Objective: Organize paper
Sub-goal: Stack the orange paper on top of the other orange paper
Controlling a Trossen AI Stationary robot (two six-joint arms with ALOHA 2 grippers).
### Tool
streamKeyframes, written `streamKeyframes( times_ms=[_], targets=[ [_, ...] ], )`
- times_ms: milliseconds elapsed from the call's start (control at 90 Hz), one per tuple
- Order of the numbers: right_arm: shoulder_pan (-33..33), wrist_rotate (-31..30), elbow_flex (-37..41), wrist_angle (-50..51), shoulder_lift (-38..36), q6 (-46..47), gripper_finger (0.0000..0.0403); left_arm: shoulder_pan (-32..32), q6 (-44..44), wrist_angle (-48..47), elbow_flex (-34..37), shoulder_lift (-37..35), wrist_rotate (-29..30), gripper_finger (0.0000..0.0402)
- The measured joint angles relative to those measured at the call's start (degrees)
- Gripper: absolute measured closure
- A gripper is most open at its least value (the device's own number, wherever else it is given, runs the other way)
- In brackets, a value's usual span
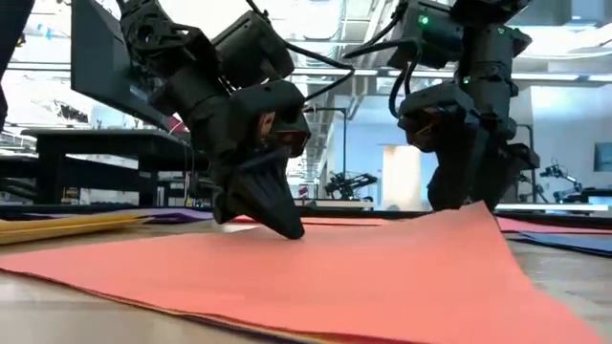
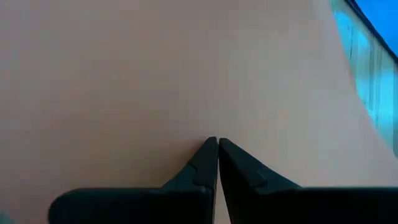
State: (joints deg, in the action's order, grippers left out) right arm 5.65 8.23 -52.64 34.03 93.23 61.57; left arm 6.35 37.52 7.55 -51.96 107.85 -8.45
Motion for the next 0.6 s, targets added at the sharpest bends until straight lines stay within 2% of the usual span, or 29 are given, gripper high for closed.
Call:
streamKeyframes(
  times_ms=[267, 600],
  targets=[
    [-0.05, 4.75, -0.35, 2.2, 0.0, -0.12, 0.0186, 0.0, 0.0, -0.02, 0.02, 0.0, 0.02, 0.0402],
    [-0.05, 5.18, -0.66, 1.6, 0.0, -0.13, 0.0186, 0.0, 0.53, 1.76, 0.15, 0.1, 0.01, 0.0402]
  ],
)
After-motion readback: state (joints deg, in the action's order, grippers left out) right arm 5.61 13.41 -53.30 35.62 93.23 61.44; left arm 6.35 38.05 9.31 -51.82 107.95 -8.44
